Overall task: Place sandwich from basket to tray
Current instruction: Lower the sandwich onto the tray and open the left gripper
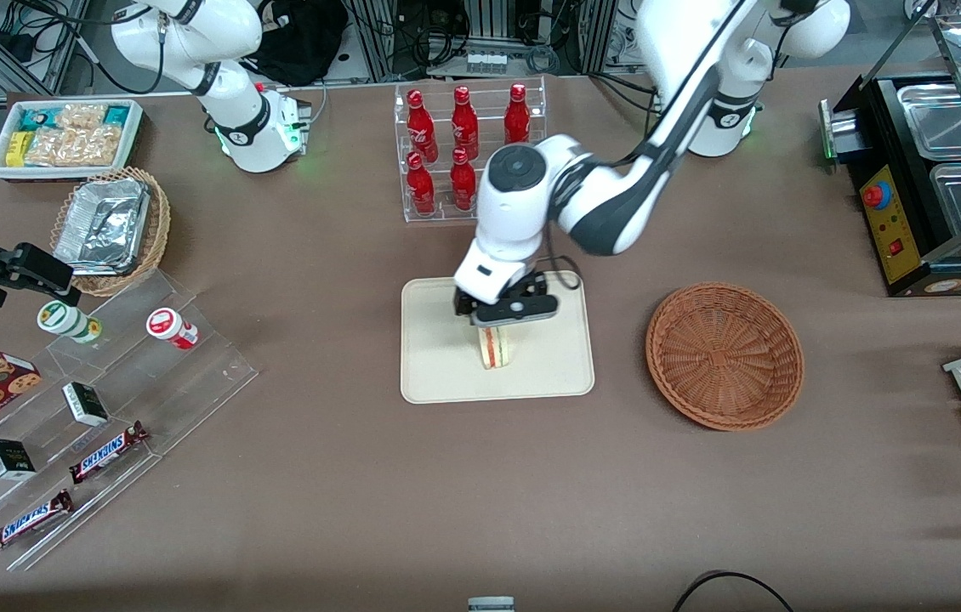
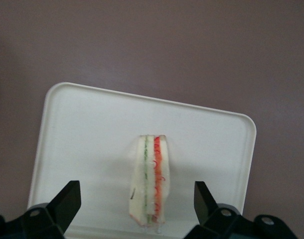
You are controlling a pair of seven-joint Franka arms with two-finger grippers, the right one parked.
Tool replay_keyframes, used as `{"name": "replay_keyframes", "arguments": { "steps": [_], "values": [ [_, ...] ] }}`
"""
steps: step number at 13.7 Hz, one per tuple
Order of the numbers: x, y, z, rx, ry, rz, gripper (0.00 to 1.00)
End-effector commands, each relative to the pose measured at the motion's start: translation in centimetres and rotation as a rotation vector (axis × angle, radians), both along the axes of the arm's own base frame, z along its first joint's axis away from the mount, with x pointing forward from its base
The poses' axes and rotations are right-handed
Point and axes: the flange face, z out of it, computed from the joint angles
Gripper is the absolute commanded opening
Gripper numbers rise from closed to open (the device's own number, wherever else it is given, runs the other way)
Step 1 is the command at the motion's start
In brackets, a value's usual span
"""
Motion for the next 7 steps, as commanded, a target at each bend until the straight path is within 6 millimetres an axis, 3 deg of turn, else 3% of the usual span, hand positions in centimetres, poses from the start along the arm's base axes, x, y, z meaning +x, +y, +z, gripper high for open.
{"name": "replay_keyframes", "arguments": {
  "steps": [1, 4, 7],
  "values": [
    [0.3, 5.8, 6.7, 0.058, 0.028, 0.104, 1.0],
    [1.9, 13.5, 12.0, 0.089, 0.071, 0.202, 1.0],
    [1.8, 20.6, 15.7, 0.117, 0.175, 0.103, 1.0]
  ]
}}
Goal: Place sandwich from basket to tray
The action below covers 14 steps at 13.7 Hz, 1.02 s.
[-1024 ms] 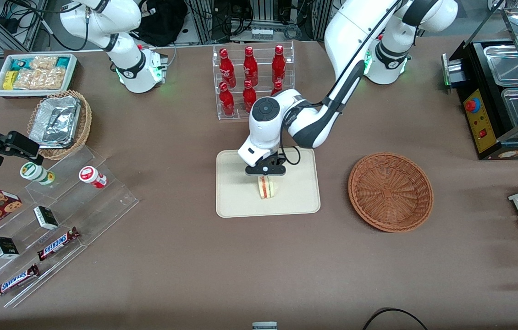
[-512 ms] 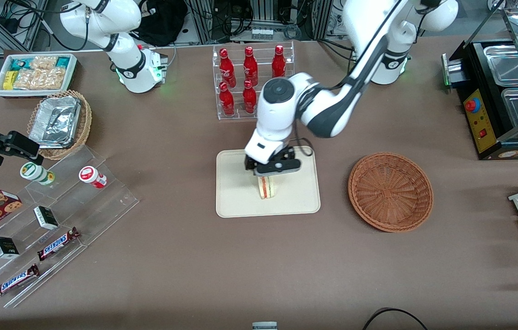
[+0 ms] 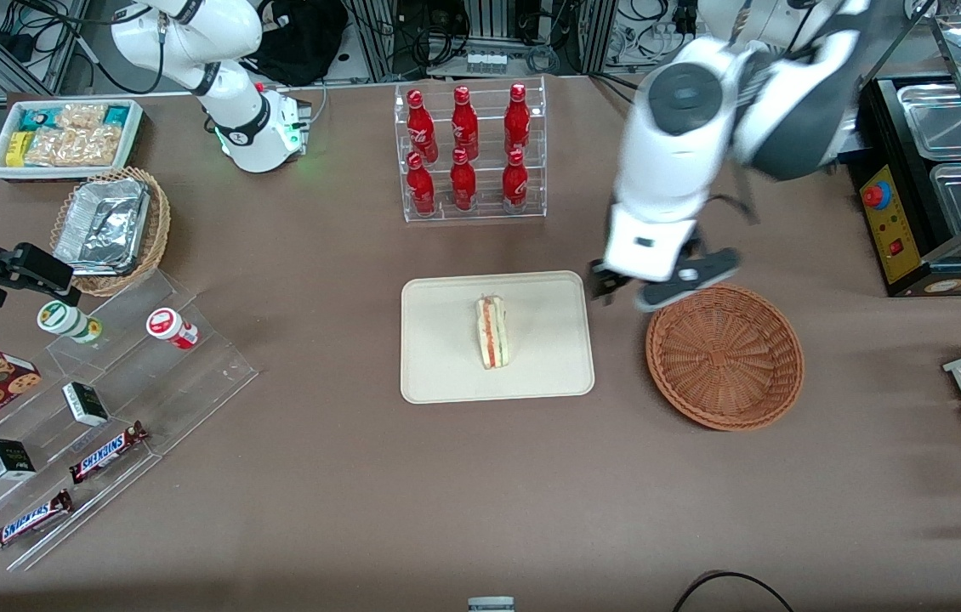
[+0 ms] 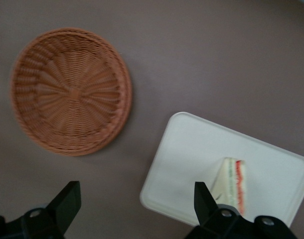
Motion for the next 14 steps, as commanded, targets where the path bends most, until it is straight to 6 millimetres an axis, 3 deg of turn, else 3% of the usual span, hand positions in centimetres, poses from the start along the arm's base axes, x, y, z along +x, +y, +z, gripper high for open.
{"name": "replay_keyframes", "arguments": {
  "steps": [1, 3, 7, 10, 14],
  "values": [
    [-0.9, 5.9, 2.9, -0.008, 0.08, -0.071, 1.0],
    [-0.7, 10.9, 4.4, -0.002, 0.119, -0.118, 1.0],
    [-0.9, 18.6, 6.5, -0.05, 0.173, -0.22, 1.0],
    [-1.9, 22.4, 7.7, -0.06, 0.214, -0.296, 1.0],
    [-1.9, 24.2, 8.2, -0.064, 0.202, -0.288, 1.0]
  ]
}}
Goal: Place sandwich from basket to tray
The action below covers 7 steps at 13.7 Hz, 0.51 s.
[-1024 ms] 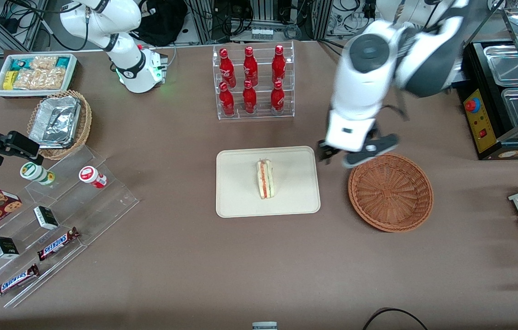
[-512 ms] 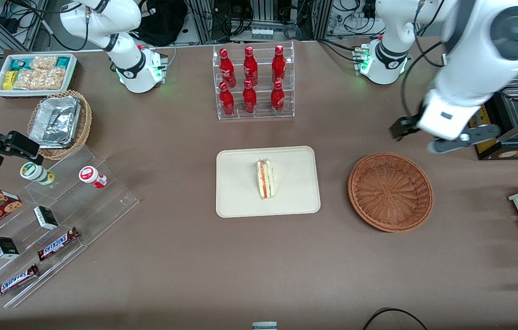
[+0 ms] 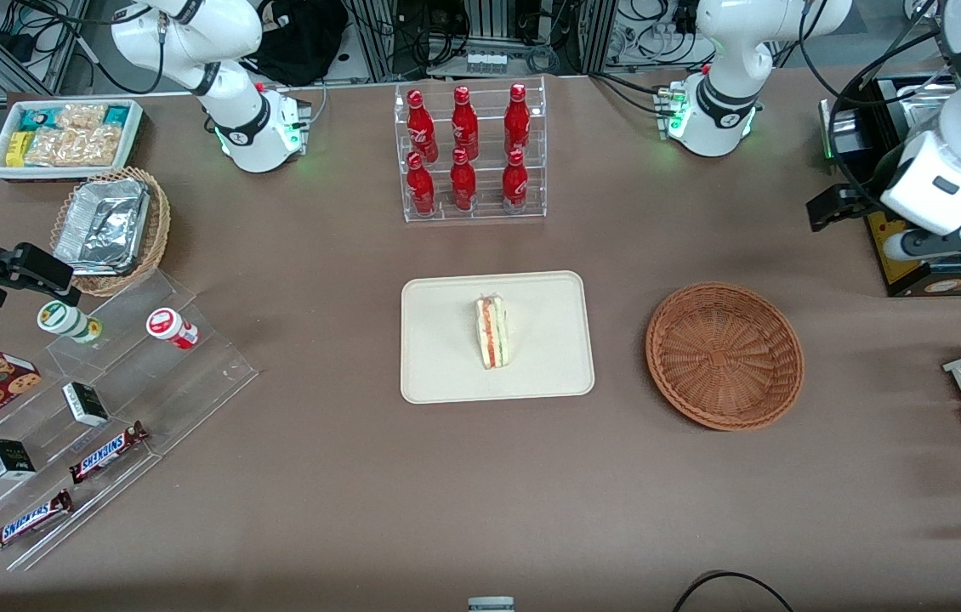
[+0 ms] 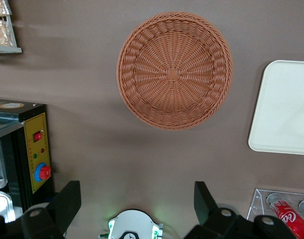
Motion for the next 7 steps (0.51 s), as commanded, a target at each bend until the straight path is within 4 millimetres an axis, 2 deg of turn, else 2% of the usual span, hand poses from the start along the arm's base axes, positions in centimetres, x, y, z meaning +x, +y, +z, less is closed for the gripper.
{"name": "replay_keyframes", "arguments": {
  "steps": [1, 4, 7],
  "values": [
    [-0.9, 0.8, 0.7, -0.017, -0.006, -0.003, 1.0],
    [-0.8, 1.2, 1.3, -0.007, -0.018, 0.0, 1.0],
    [0.1, 0.9, 2.7, -0.002, -0.056, -0.009, 1.0]
  ]
}}
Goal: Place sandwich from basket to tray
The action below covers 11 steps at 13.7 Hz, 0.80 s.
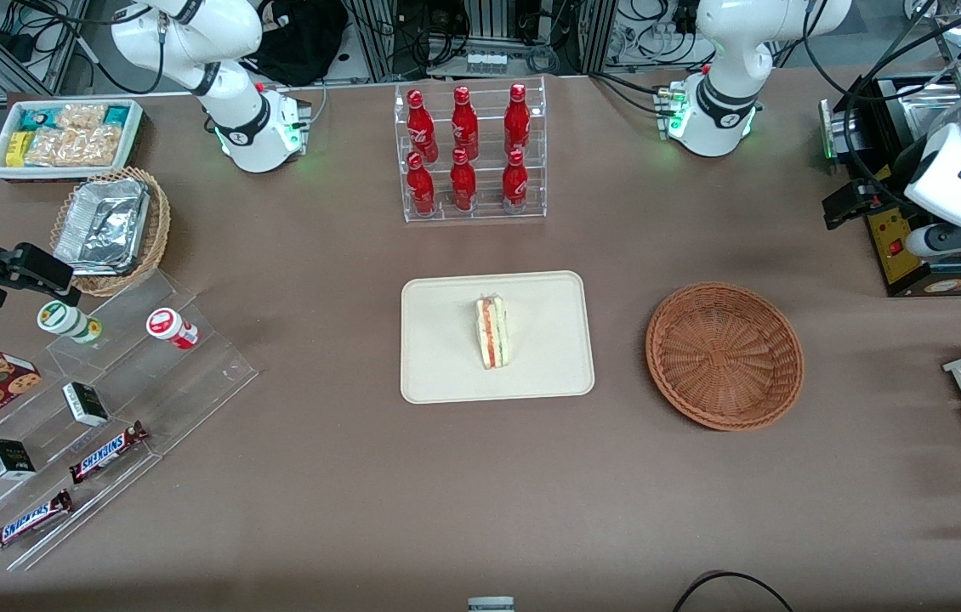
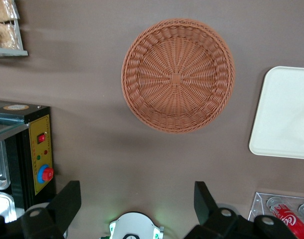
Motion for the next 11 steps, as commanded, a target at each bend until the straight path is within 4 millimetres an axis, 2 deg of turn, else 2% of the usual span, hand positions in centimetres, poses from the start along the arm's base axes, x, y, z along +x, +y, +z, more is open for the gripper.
{"name": "replay_keyframes", "arguments": {
  "steps": [1, 4, 7, 11],
  "values": [
    [0.2, -0.1, 2.0, 0.001, -0.037, -0.024, 1.0],
    [0.5, 0.2, 2.6, -0.009, -0.045, -0.103, 1.0],
    [0.8, 1.4, 1.9, -0.001, -0.034, -0.112, 1.0],
    [1.9, 1.3, 1.4, -0.001, -0.057, -0.114, 1.0]
  ]
}}
